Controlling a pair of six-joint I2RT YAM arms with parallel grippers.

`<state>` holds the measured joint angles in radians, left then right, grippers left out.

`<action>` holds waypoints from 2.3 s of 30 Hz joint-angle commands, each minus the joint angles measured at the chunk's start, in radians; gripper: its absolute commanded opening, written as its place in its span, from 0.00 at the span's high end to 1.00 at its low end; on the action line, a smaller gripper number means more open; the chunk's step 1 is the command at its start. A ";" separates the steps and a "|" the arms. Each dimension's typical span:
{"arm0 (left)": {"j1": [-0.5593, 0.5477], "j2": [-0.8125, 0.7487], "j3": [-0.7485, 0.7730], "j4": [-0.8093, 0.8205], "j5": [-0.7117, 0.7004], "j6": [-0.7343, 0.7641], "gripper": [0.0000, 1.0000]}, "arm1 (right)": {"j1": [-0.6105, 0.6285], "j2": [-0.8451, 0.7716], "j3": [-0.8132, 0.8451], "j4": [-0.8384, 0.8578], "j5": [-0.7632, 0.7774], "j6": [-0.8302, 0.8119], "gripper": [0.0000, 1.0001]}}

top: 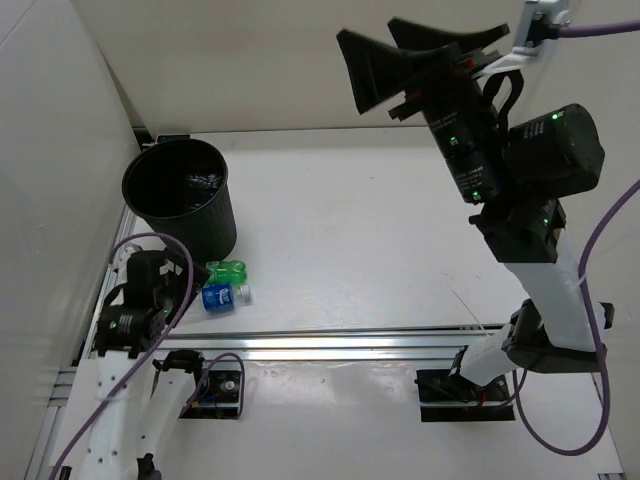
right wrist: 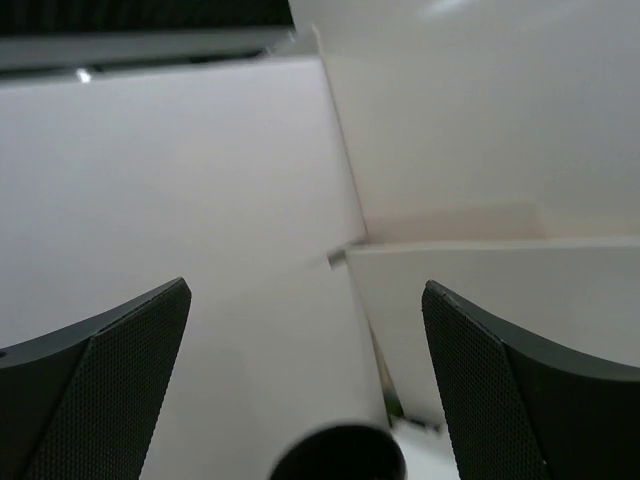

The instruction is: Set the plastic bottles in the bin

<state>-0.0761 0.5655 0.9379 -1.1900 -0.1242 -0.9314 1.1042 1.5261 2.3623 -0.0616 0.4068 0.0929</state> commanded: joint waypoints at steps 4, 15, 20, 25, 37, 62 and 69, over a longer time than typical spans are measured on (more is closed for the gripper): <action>-0.004 0.025 -0.281 0.149 0.011 -0.392 0.00 | 0.017 0.051 -0.031 -0.492 0.142 0.001 0.00; -0.004 0.106 -0.488 0.412 -0.186 -0.541 0.00 | 0.017 -0.043 -0.155 -0.567 0.102 -0.102 0.00; -0.004 0.221 -0.544 0.487 -0.094 -0.613 0.00 | 0.017 -0.066 -0.164 -0.600 0.141 -0.102 0.00; -0.004 0.232 -0.564 0.446 -0.127 -0.535 0.25 | 0.017 -0.075 -0.184 -0.600 0.165 -0.124 0.00; -0.004 -0.053 -0.027 -0.132 -0.210 -0.518 0.32 | 0.017 -0.054 -0.204 -0.590 0.251 -0.131 0.00; -0.016 0.680 0.832 0.399 -0.769 0.399 0.00 | 0.039 -0.153 -0.307 -0.566 0.268 -0.225 0.00; -0.037 0.461 0.954 0.398 -0.411 0.421 0.00 | 0.039 -0.195 -0.383 -0.586 0.346 -0.228 0.00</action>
<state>-0.1135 1.2583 1.8851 -0.8062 -0.7319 -0.5312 1.1393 1.3582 2.0094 -0.6712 0.6910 -0.1127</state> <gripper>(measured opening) 0.998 0.998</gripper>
